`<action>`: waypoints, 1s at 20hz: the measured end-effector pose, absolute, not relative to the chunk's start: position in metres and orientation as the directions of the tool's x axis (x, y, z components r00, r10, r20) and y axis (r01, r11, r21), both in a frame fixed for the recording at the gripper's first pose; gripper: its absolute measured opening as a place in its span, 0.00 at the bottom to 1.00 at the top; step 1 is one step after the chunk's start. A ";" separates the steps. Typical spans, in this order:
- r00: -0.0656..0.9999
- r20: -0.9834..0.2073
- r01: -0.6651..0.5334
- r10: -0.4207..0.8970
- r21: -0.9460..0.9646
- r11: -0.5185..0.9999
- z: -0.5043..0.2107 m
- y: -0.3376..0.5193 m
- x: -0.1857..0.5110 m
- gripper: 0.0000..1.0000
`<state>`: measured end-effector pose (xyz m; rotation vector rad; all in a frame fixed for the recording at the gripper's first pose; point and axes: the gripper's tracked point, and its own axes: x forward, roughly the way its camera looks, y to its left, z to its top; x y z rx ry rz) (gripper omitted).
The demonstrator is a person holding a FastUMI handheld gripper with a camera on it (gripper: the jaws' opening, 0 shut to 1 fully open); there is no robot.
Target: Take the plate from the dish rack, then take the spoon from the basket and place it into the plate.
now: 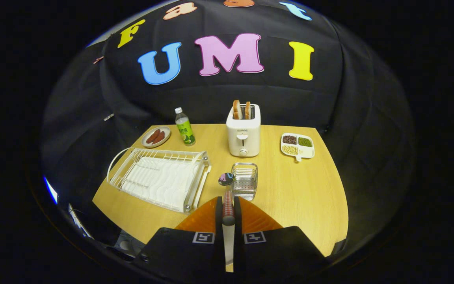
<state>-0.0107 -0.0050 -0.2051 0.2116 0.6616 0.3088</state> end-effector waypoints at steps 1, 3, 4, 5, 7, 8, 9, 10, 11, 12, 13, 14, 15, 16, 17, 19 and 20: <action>0.733 -0.583 -0.224 0.351 0.281 0.933 -0.210 0.001 -0.024 0.12; 0.697 -0.627 -0.238 0.348 0.256 0.937 -0.228 0.010 -0.049 0.12; 0.672 -0.651 -0.245 0.353 0.254 0.936 -0.238 0.014 -0.061 0.12; 0.648 -0.673 -0.245 0.356 0.258 0.934 -0.249 0.020 -0.072 0.12; 0.613 -0.703 -0.233 0.361 0.276 0.932 -0.270 0.030 -0.085 0.12; 0.599 -0.716 -0.224 0.357 0.279 0.934 -0.280 0.032 -0.089 0.12; 0.591 -0.726 -0.216 0.352 0.279 0.936 -0.288 0.034 -0.092 0.12; 0.585 -0.732 -0.209 0.348 0.279 0.937 -0.295 0.037 -0.094 0.12; 0.582 -0.737 -0.202 0.342 0.276 0.940 -0.302 0.038 -0.094 0.12; 0.578 -0.743 -0.194 0.338 0.277 0.941 -0.308 0.039 -0.095 0.12; 0.570 -0.750 -0.186 0.336 0.281 0.941 -0.315 0.040 -0.096 0.12; 0.565 -0.751 -0.181 0.341 0.291 0.940 -0.319 0.041 -0.097 0.12; 0.561 -0.752 -0.176 0.346 0.299 0.938 -0.323 0.043 -0.097 0.12; 0.555 -0.756 -0.175 0.348 0.303 0.937 -0.327 0.044 -0.097 0.12; 0.550 -0.761 -0.175 0.344 0.298 0.938 -0.330 0.042 -0.098 0.12; 0.543 -0.773 -0.179 0.328 0.275 0.945 -0.337 0.039 -0.098 0.13; 0.535 -0.783 -0.181 0.318 0.262 0.948 -0.343 0.037 -0.099 0.15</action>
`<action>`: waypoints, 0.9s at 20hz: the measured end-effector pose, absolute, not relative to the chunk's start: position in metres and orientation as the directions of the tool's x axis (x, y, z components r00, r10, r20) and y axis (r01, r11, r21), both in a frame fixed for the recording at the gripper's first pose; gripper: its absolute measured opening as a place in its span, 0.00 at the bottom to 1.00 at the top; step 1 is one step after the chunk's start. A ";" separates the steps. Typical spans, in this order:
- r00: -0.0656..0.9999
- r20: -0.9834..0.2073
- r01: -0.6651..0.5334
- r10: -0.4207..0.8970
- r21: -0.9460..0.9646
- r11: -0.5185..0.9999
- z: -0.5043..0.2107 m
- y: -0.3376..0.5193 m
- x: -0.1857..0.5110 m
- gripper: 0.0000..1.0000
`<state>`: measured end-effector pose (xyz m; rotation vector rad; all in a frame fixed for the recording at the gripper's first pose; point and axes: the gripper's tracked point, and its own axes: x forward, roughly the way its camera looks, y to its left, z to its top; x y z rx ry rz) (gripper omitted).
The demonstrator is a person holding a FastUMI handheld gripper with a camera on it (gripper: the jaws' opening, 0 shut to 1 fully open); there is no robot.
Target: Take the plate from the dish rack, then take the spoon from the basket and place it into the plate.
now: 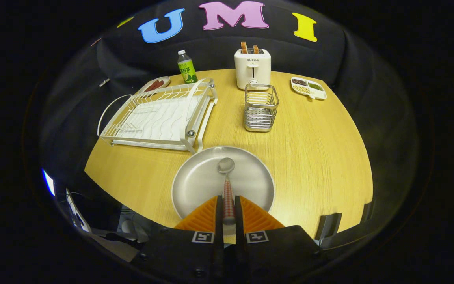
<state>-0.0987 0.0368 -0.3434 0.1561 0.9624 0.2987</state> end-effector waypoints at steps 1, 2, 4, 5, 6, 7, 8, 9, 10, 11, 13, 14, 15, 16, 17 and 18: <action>0.529 -0.788 -0.183 0.315 0.256 0.949 -0.346 0.037 -0.101 0.15; 0.523 -0.793 -0.185 0.313 0.253 0.950 -0.349 0.037 -0.102 0.15; 0.514 -0.804 -0.186 0.299 0.236 0.954 -0.355 0.034 -0.104 0.15; 0.511 -0.807 -0.186 0.296 0.232 0.955 -0.358 0.034 -0.105 0.17; 0.509 -0.809 -0.184 0.293 0.231 0.956 -0.360 0.034 -0.104 0.17; 0.509 -0.811 -0.180 0.287 0.226 0.957 -0.362 0.034 -0.104 0.17; 0.506 -0.815 -0.177 0.281 0.221 0.959 -0.365 0.032 -0.104 0.18; 0.508 -0.816 -0.172 0.275 0.216 0.961 -0.365 0.031 -0.103 0.19; 0.509 -0.815 -0.168 0.275 0.219 0.961 -0.365 0.031 -0.102 0.20; 0.514 -0.813 -0.164 0.273 0.220 0.962 -0.364 0.030 -0.100 0.20; 0.530 -0.804 -0.156 0.270 0.220 0.963 -0.360 0.030 -0.096 0.29; 0.536 -0.800 -0.157 0.270 0.219 0.963 -0.358 0.031 -0.094 0.43; 0.539 -0.799 -0.159 0.267 0.215 0.964 -0.357 0.030 -0.094 0.49; 0.542 -0.797 -0.161 0.266 0.212 0.964 -0.356 0.031 -0.093 0.60; 0.545 -0.795 -0.164 0.268 0.212 0.963 -0.355 0.032 -0.093 0.64; 0.546 -0.792 -0.169 0.272 0.214 0.962 -0.354 0.033 -0.094 0.71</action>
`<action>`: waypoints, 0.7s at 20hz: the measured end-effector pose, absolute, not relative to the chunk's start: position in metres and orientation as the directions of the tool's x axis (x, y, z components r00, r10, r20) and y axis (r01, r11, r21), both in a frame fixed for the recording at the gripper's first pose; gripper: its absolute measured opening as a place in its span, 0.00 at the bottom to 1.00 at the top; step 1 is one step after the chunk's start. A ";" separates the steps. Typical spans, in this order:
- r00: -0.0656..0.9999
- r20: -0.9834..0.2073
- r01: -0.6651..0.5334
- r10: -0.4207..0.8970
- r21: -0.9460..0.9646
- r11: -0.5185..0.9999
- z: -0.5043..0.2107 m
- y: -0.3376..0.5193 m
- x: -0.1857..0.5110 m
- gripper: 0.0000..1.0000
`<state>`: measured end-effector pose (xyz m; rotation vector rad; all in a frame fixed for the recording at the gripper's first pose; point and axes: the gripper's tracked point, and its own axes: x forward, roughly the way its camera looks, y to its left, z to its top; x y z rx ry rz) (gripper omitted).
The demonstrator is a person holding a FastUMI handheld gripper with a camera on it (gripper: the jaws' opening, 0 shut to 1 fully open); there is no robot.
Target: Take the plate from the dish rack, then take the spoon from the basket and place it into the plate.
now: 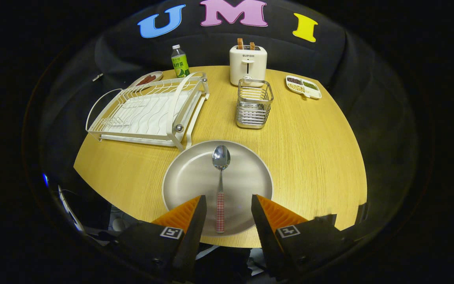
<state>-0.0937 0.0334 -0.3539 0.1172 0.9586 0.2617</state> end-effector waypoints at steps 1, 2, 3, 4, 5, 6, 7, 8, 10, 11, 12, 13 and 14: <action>0.548 -0.791 -0.171 0.273 0.213 0.962 -0.353 0.035 -0.094 0.75; 0.551 -0.789 -0.174 0.274 0.213 0.962 -0.351 0.036 -0.094 0.83; 0.553 -0.786 -0.176 0.276 0.213 0.961 -0.351 0.037 -0.094 0.86; 0.556 -0.783 -0.177 0.278 0.215 0.960 -0.349 0.038 -0.093 0.88; 0.561 -0.778 -0.179 0.282 0.219 0.959 -0.346 0.039 -0.093 0.89; 0.568 -0.772 -0.180 0.285 0.221 0.958 -0.342 0.040 -0.092 0.90; 0.578 -0.764 -0.182 0.287 0.222 0.958 -0.336 0.040 -0.090 0.90; 0.593 -0.752 -0.184 0.287 0.220 0.958 -0.328 0.040 -0.086 0.90; 0.644 -0.711 -0.185 0.284 0.216 0.959 -0.301 0.038 -0.075 0.90; 0.671 -0.687 -0.182 0.281 0.214 0.960 -0.285 0.037 -0.069 0.89; 0.701 -0.657 -0.180 0.278 0.214 0.960 -0.267 0.036 -0.060 0.89; 0.731 -0.626 -0.179 0.272 0.210 0.961 -0.247 0.035 -0.050 0.89; 0.762 -0.590 -0.177 0.267 0.207 0.962 -0.227 0.033 -0.041 0.90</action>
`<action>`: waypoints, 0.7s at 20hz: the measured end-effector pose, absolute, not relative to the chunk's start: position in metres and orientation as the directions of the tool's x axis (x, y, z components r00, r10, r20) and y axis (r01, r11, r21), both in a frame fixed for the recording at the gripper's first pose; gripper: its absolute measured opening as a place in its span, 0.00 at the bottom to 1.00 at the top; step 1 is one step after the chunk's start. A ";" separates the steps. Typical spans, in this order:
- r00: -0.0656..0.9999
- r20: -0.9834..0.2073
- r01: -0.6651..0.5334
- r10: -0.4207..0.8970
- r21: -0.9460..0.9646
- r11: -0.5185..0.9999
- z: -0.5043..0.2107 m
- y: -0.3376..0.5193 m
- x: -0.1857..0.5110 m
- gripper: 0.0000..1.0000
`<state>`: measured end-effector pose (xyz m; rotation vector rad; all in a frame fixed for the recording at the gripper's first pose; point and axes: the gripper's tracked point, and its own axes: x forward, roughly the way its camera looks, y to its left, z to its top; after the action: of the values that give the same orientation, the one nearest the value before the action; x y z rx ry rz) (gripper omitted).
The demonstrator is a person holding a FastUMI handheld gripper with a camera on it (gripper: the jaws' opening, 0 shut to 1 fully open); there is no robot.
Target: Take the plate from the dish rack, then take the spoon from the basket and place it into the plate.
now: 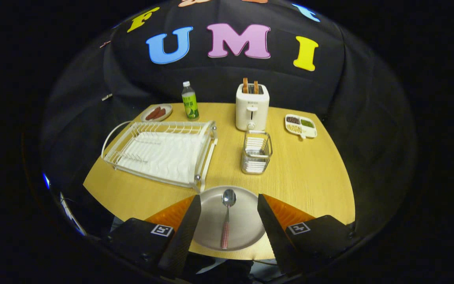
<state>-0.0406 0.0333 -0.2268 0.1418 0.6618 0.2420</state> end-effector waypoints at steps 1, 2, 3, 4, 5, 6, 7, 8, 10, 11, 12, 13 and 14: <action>0.796 -0.547 -0.175 0.259 0.202 0.964 -0.202 0.032 -0.029 0.90; 0.827 -0.506 -0.171 0.246 0.191 0.967 -0.181 0.029 -0.021 0.89; 0.855 -0.466 -0.166 0.230 0.174 0.971 -0.159 0.026 -0.014 0.90; 0.879 -0.424 -0.165 0.218 0.158 0.974 -0.139 0.024 -0.008 0.89; 0.900 -0.383 -0.165 0.208 0.142 0.976 -0.118 0.022 -0.002 0.89; 0.918 -0.344 -0.164 0.197 0.124 0.979 -0.100 0.021 0.002 0.89; 0.933 -0.307 -0.162 0.188 0.107 0.981 -0.081 0.019 0.006 0.89; 0.945 -0.273 -0.162 0.180 0.088 0.983 -0.065 0.018 0.008 0.88; 0.964 -0.208 -0.160 0.167 0.053 0.986 -0.035 0.017 0.011 0.87; 0.971 -0.176 -0.157 0.161 0.036 0.987 -0.020 0.016 0.011 0.87; 0.978 -0.145 -0.150 0.151 0.022 0.989 -0.008 0.014 0.011 0.87; 0.983 -0.115 -0.143 0.144 0.014 0.990 0.004 0.012 0.012 0.88; 0.986 -0.089 -0.138 0.138 0.010 0.990 0.015 0.012 0.011 0.92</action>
<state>0.0107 0.0121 0.0149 0.0041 0.0899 0.1384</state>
